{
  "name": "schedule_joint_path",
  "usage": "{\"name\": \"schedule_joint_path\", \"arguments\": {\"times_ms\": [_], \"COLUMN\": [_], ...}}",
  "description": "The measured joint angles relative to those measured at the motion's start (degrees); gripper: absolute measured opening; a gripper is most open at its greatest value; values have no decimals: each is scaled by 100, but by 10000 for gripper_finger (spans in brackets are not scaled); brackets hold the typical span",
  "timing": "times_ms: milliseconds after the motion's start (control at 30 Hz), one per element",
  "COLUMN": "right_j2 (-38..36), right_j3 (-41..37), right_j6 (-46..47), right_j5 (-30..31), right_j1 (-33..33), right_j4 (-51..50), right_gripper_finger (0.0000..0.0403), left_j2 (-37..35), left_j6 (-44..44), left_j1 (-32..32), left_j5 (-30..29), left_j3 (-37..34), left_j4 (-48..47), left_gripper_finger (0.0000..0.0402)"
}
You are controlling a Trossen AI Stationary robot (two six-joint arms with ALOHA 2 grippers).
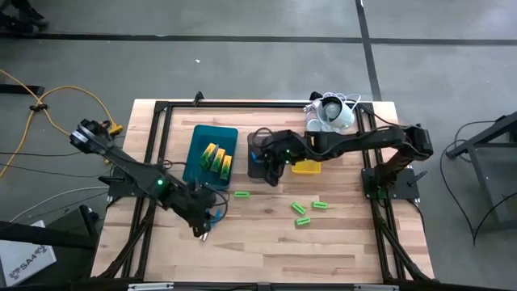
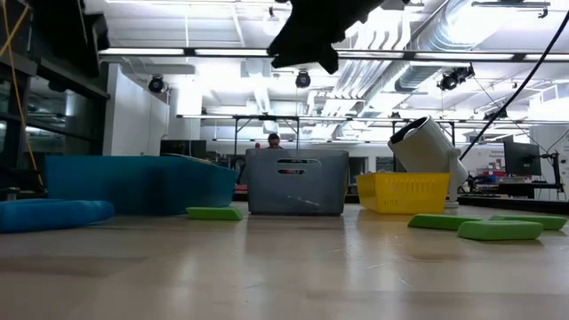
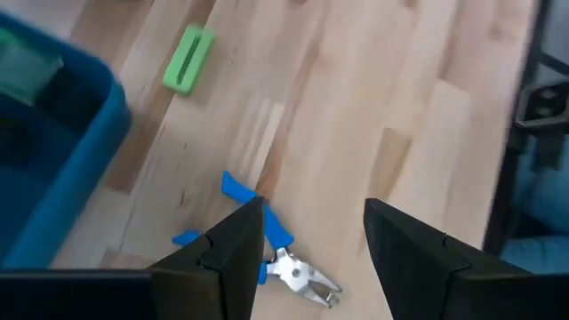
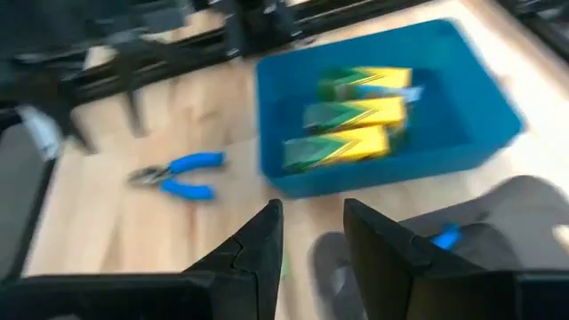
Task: Pick & Place School Supplies
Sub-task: Put the blue hole puncher into the black bin
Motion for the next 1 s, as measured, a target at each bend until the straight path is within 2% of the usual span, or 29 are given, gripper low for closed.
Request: {"name": "schedule_joint_path", "arguments": {"times_ms": [267,400,700,1000], "right_j2": [-37,-140,-488,-684], "right_j3": [0,-2,0,0], "right_j6": [-20,-14,-3,0], "right_j5": [-815,-1056,-585,-158], "right_j1": [455,785,1472,1815], "right_j4": [-104,-136,-154,-218], "right_gripper_finger": [112,112,112,112], "left_j2": [977,1454,1950,2025], "left_j6": [-1164,-1464,-1852,-1953], "left_j1": [92,210,394,376], "left_j5": [-2,2,323,476], "left_j3": [0,0,0,0], "left_j4": [-143,-132,5,382], "left_gripper_finger": [188,188,188,188]}}
